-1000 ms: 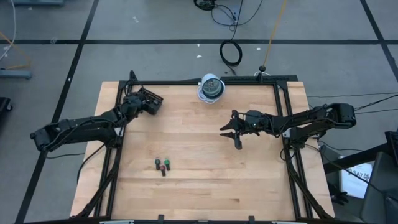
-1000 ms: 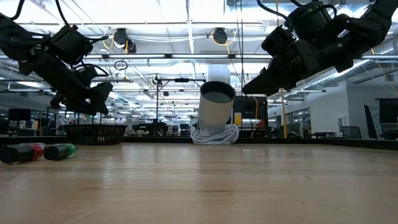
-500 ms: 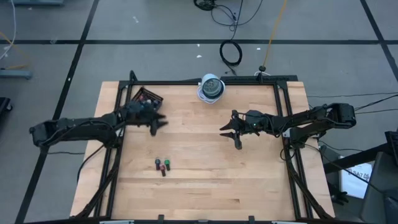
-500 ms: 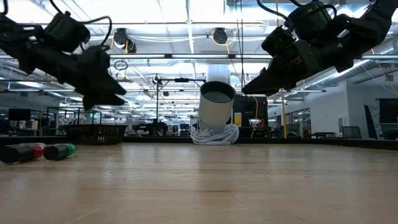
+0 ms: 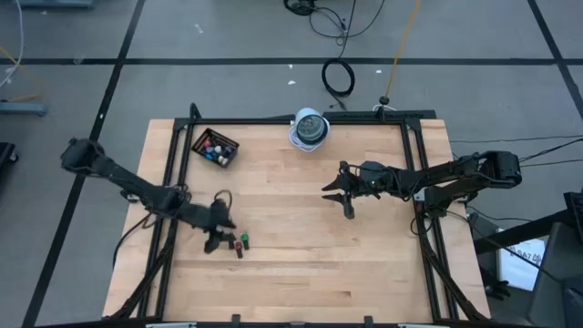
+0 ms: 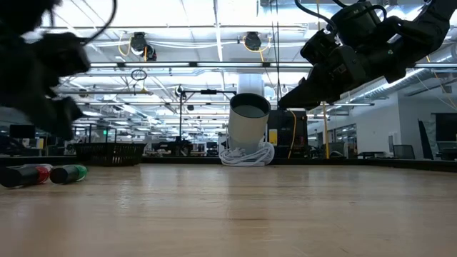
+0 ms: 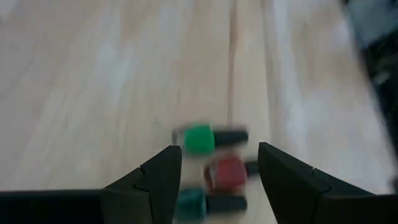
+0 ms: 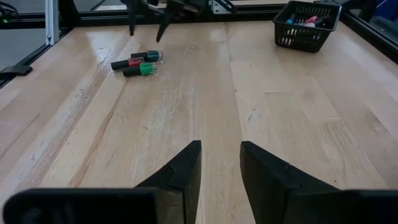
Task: Pick & Place Nail Polish
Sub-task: Put the dark green nail polish bottle into the black basket
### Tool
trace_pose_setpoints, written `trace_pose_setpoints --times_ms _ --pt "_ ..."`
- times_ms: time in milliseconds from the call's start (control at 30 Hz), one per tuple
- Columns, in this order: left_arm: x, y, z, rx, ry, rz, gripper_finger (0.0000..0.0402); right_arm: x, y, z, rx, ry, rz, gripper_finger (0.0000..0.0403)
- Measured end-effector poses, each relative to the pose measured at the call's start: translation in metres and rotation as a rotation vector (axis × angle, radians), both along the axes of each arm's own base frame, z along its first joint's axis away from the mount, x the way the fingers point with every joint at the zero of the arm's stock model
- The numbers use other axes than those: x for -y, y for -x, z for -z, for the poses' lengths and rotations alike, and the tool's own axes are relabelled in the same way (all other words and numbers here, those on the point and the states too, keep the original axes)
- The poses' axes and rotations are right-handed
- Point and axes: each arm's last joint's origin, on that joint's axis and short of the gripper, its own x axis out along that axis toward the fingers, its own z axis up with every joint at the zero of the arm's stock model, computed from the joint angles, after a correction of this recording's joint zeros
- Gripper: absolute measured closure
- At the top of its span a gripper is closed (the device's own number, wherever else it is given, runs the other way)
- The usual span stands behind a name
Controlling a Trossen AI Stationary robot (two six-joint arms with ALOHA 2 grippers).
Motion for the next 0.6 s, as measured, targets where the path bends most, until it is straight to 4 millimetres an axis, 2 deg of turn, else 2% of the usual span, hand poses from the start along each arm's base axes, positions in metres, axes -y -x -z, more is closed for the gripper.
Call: trace_pose_setpoints --times_ms 100,300,433,600 --pt "0.011 0.011 0.001 -0.100 -0.081 -0.047 0.0195 0.000 0.000 0.000 0.000 -0.001 0.000 0.0303" --pt "0.016 0.027 0.008 -0.231 -0.143 -0.203 0.0195 0.000 0.000 0.000 0.000 -0.001 0.000 0.0303" --pt "0.021 0.023 0.019 -0.277 -0.154 -0.252 0.0195 0.000 0.000 0.000 0.000 -0.001 0.000 0.0303" --pt "0.034 0.007 0.034 -0.273 -0.118 -0.198 0.0195 -0.001 0.000 0.000 -0.001 -0.004 -0.002 0.0303"
